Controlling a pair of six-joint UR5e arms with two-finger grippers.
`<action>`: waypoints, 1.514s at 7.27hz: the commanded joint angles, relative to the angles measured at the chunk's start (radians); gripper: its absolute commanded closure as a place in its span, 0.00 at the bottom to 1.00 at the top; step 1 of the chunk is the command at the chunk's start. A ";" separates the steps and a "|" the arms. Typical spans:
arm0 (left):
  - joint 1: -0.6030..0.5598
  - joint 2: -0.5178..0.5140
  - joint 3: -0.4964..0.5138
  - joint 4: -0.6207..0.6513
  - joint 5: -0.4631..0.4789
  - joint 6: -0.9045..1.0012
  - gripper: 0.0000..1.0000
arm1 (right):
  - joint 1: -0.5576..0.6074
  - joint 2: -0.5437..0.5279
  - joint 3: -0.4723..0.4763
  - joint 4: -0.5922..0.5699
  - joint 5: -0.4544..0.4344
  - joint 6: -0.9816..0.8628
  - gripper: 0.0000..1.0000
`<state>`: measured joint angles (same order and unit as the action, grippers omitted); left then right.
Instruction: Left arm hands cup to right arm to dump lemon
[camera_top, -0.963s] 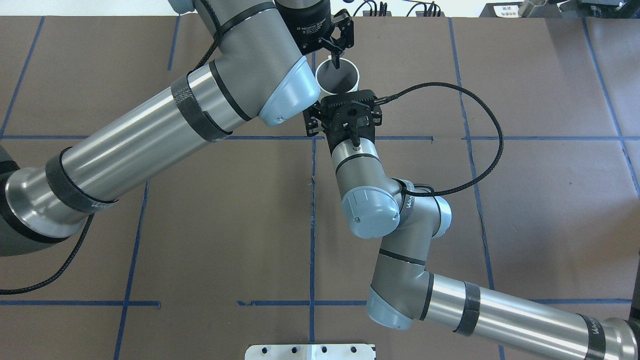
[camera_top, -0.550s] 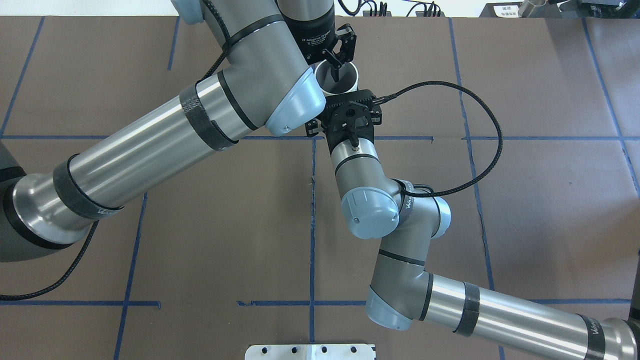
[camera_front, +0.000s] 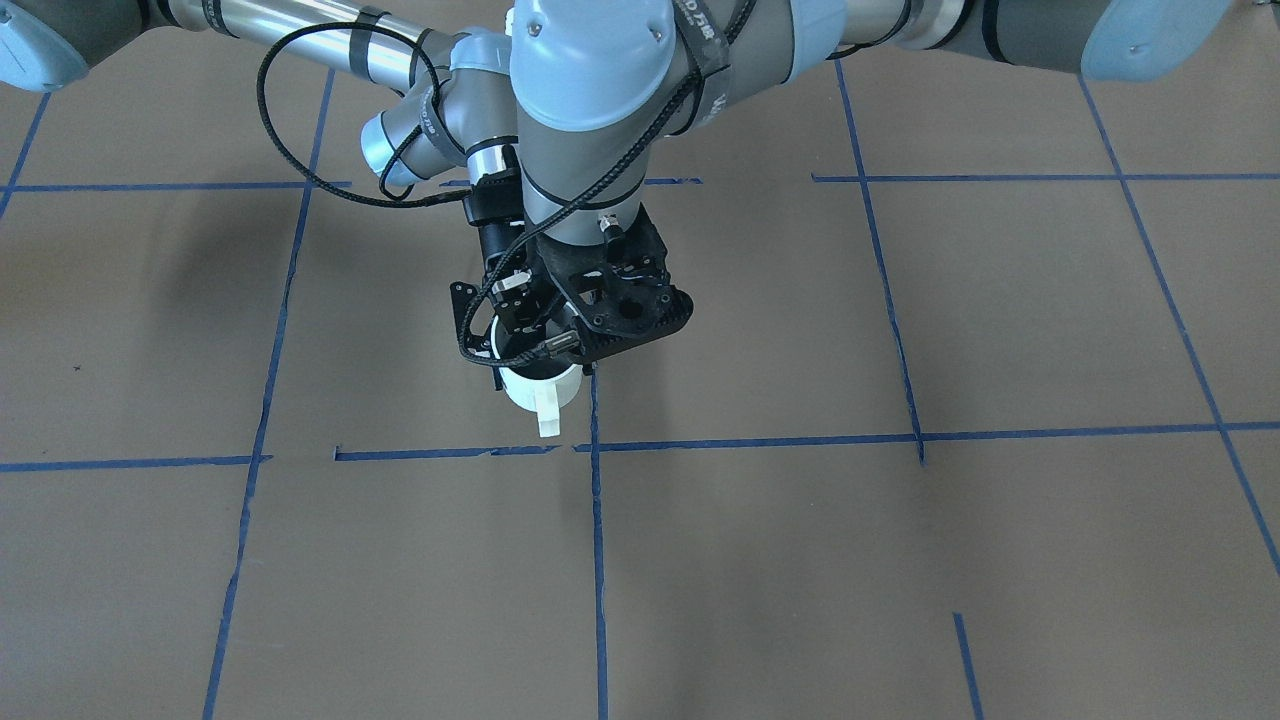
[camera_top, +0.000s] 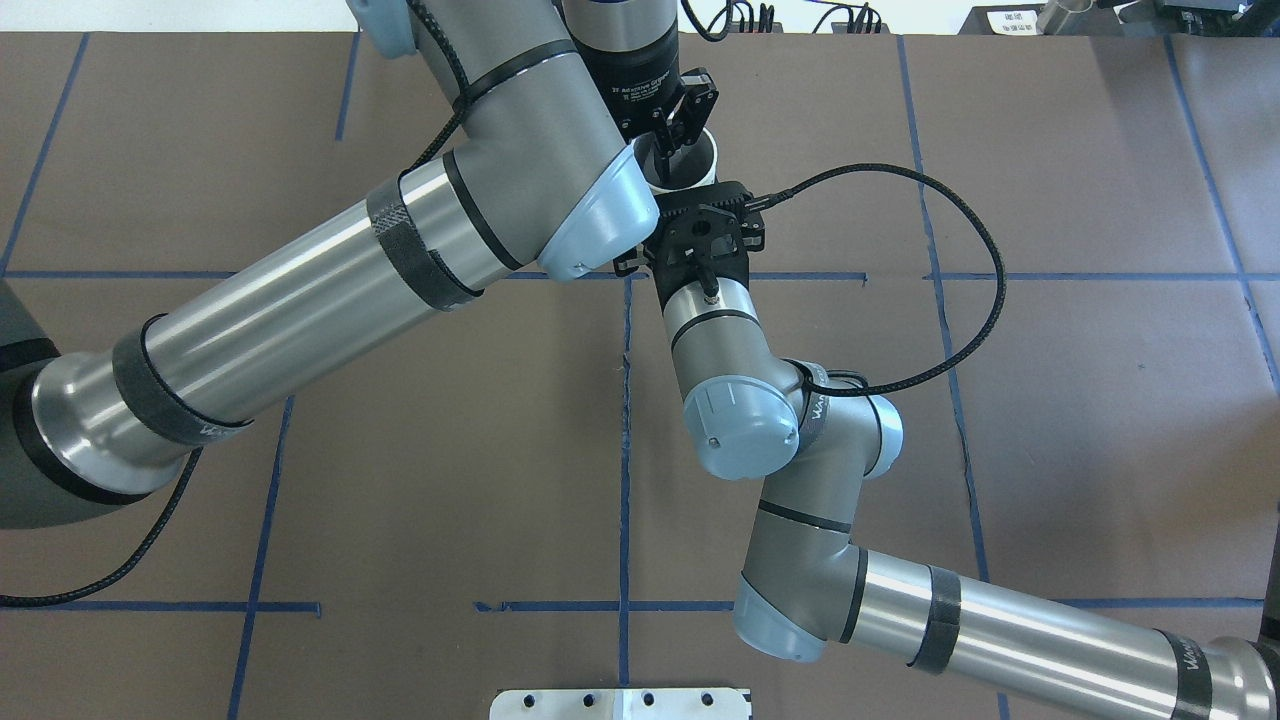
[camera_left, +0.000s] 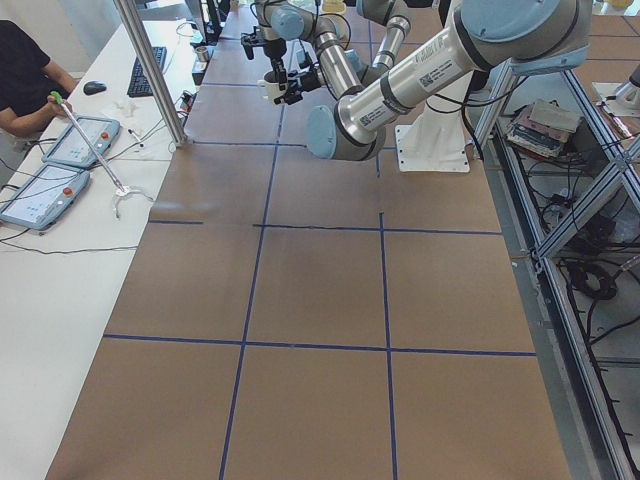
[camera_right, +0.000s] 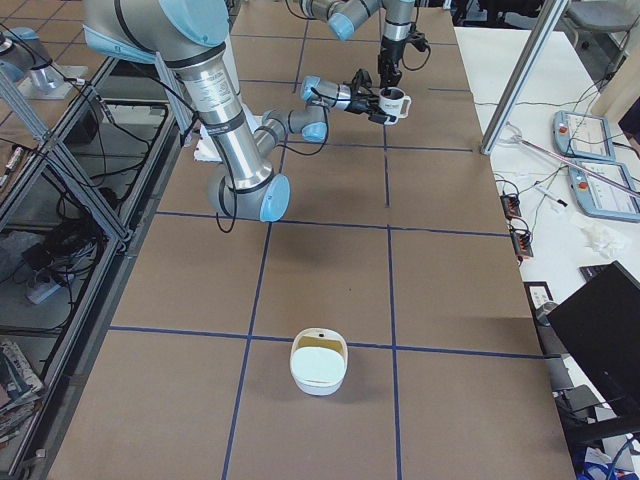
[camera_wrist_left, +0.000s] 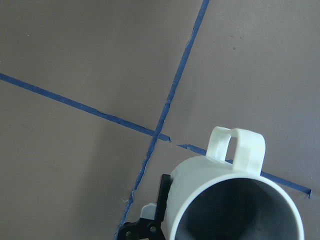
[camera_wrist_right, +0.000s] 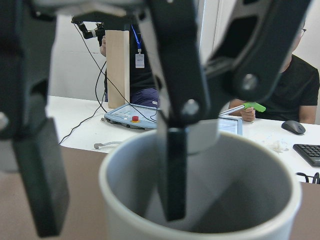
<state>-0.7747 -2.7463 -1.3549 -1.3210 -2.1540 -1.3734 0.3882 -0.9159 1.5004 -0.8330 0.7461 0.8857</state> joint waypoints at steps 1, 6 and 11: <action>0.000 0.005 0.002 0.000 -0.001 0.004 1.00 | 0.000 0.000 0.001 0.000 -0.001 -0.002 0.61; -0.005 -0.003 -0.021 0.025 -0.001 0.002 1.00 | -0.025 -0.017 -0.029 0.011 -0.020 -0.040 0.00; -0.083 0.060 -0.148 0.022 -0.007 0.008 1.00 | -0.040 -0.012 -0.077 0.020 -0.004 -0.040 0.00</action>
<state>-0.8389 -2.7263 -1.4591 -1.2975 -2.1597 -1.3689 0.3503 -0.9327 1.4103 -0.8169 0.7293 0.8453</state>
